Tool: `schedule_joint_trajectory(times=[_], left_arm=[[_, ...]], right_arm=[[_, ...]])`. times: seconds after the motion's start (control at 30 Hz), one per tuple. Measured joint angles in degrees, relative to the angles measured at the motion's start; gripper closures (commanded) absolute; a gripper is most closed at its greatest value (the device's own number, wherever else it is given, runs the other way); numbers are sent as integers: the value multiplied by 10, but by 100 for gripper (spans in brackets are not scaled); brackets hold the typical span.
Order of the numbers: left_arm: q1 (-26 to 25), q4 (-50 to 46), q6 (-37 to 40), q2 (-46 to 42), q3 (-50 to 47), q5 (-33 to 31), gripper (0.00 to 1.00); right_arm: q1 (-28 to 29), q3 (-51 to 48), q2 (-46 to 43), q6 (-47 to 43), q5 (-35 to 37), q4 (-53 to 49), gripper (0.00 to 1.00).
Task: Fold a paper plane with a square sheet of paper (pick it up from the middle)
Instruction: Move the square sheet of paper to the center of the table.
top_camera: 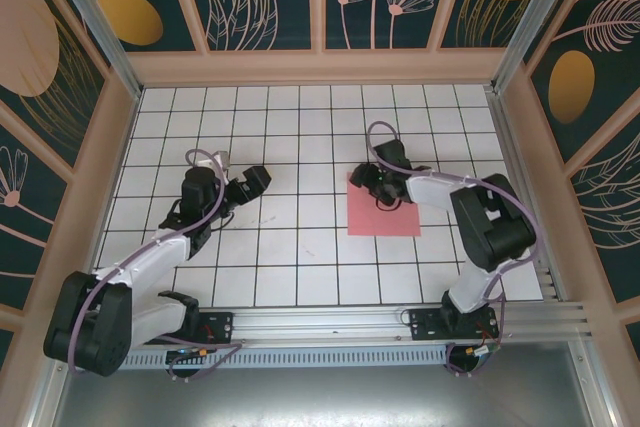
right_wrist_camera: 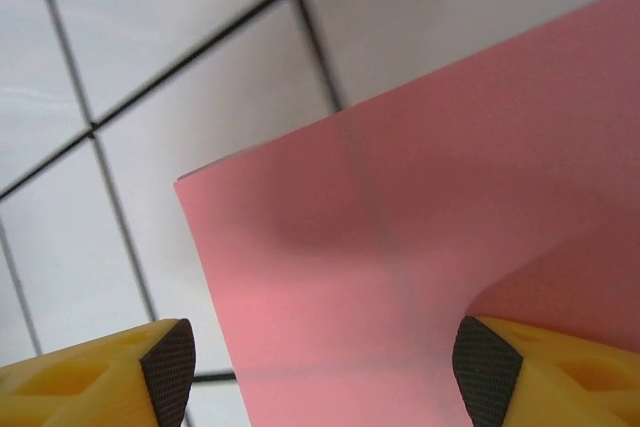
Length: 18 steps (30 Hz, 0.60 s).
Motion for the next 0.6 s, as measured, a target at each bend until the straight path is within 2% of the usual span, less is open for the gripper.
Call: schedule_joint_trajectory(times=[0.2,0.37,0.6], left_arm=[[0,-3,0,-10,-10,-9,1],[0,-4,0,-17,-10,-10,1],[0,-3,2,-29,-10,-3,1]], right_arm=[[22,52,39,13,-10,9,26],[40,60,22,-1,-2,-44,25],[0,19,-36,-17,14,-63,25]])
